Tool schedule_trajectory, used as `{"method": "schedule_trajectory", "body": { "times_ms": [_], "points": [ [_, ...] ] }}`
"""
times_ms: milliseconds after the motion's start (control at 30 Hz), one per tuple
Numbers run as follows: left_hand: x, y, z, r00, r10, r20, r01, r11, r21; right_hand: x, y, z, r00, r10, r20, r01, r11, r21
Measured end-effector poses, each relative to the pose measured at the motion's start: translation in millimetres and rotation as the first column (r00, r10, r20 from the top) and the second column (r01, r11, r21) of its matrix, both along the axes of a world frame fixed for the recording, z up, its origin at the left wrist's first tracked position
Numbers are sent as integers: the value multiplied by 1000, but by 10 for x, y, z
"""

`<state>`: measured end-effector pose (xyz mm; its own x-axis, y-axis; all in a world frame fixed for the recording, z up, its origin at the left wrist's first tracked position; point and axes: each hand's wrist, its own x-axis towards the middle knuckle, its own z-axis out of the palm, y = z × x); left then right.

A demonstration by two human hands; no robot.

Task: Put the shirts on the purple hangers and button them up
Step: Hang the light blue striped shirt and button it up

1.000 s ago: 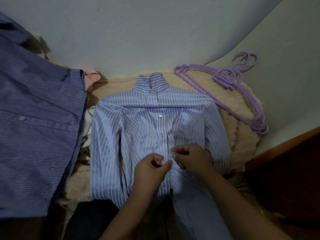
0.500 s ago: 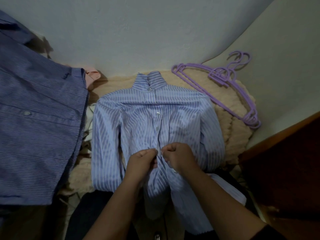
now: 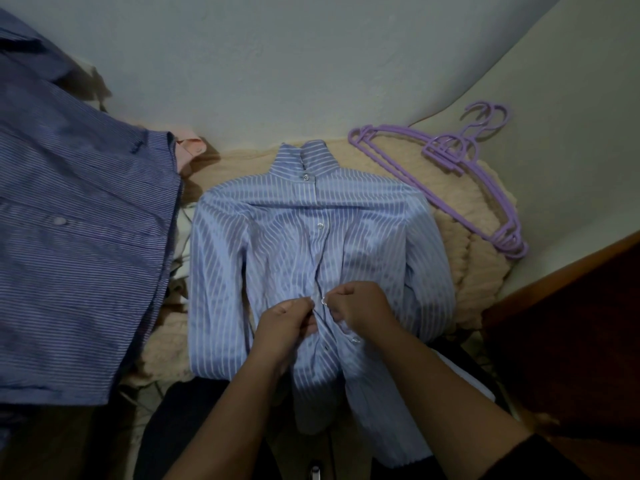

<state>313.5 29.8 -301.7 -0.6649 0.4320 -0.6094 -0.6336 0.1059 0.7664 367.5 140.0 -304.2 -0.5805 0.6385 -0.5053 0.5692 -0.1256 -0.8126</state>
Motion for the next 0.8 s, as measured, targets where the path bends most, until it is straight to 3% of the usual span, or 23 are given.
{"method": "schedule_trajectory", "body": {
  "times_ms": [200,400,533,667,800],
  "points": [
    [-10,-16,-19,999,-45,-8,46,998,39,-3,-7,14,997,-71,-20,70,996,-56],
    [-25,-19,-60,999,-54,4,54,997,55,19,-8,33,1000,-24,-20,24,999,-22],
    [-65,14,-89,996,-86,18,86,996,-5,52,-7,86,993,95,-76,-91,995,51],
    [-92,1,-123,993,-122,4,122,993,-10,145,-29,-9,959,228,-166,-182,951,251],
    [-80,5,-156,993,-107,-48,105,994,-39,193,-45,-22,932,314,-182,-257,925,280]
  ]
}}
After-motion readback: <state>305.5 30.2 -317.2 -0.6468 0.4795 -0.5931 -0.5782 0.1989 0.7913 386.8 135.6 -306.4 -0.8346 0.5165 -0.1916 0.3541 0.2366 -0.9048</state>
